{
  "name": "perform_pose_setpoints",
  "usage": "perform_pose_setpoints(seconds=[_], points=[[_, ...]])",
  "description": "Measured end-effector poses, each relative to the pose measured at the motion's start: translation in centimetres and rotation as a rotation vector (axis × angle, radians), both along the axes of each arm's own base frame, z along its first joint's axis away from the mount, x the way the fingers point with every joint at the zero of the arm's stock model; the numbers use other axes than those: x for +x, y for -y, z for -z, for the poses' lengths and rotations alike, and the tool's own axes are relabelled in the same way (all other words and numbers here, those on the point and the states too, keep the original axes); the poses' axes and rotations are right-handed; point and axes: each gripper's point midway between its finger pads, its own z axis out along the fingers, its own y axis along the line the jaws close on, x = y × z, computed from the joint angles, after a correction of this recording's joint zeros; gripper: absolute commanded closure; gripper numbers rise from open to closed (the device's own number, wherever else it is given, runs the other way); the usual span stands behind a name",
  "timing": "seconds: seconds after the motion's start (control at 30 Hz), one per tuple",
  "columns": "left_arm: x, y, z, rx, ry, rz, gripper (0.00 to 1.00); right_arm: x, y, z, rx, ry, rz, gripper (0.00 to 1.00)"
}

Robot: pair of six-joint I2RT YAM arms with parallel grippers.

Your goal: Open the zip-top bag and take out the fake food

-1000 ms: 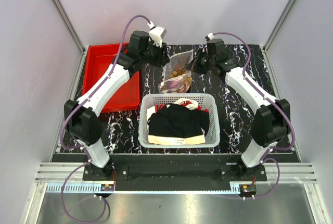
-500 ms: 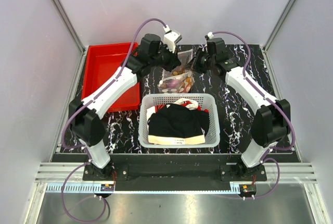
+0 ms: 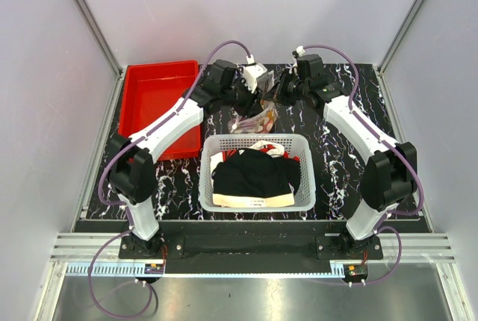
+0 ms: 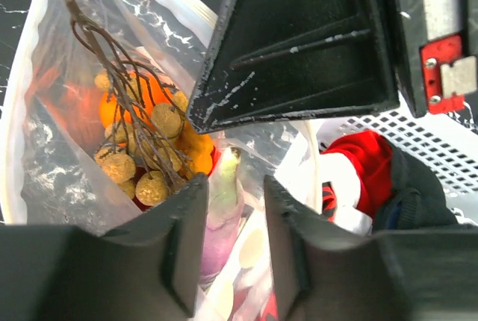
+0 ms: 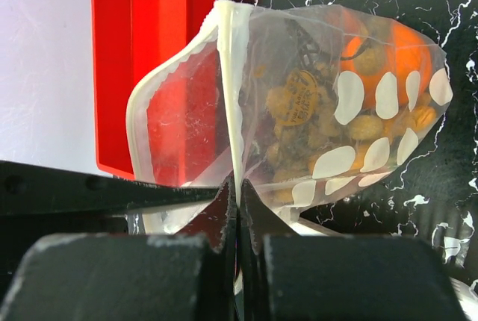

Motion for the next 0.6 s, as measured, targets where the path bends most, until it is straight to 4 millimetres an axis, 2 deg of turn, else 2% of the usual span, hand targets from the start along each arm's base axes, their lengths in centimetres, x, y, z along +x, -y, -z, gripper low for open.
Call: perform_pose_setpoints(seconds=[0.27, 0.37, 0.4, 0.43, 0.47, 0.57, 0.6], points=[[0.3, 0.2, 0.9, 0.01, -0.005, 0.005, 0.5, -0.3, -0.3, -0.1, 0.012, -0.005, -0.02, 1.0], [0.6, 0.3, 2.2, 0.024, -0.024, 0.003, 0.55, -0.4, -0.4, -0.2, 0.016, -0.006, -0.026, 1.0], [0.7, 0.4, 2.7, 0.03, -0.032, 0.002, 0.59, -0.4, -0.4, -0.2, 0.016, -0.006, -0.027, 1.0], [0.7, 0.4, 3.2, 0.036, -0.04, 0.002, 0.72, -0.4, -0.4, -0.1, 0.016, -0.006, -0.027, 1.0], [0.8, 0.4, 3.7, 0.042, -0.047, 0.0, 0.79, -0.4, -0.4, -0.2, 0.016, -0.006, -0.027, 1.0], [1.0, 0.4, 4.4, 0.054, -0.054, -0.004, 0.98, -0.4, -0.4, -0.1, 0.014, -0.005, -0.026, 1.0], [1.0, 0.3, 4.4, 0.056, -0.053, -0.006, 1.0, -0.3, -0.3, -0.1, 0.011, -0.003, -0.025, 1.0]])
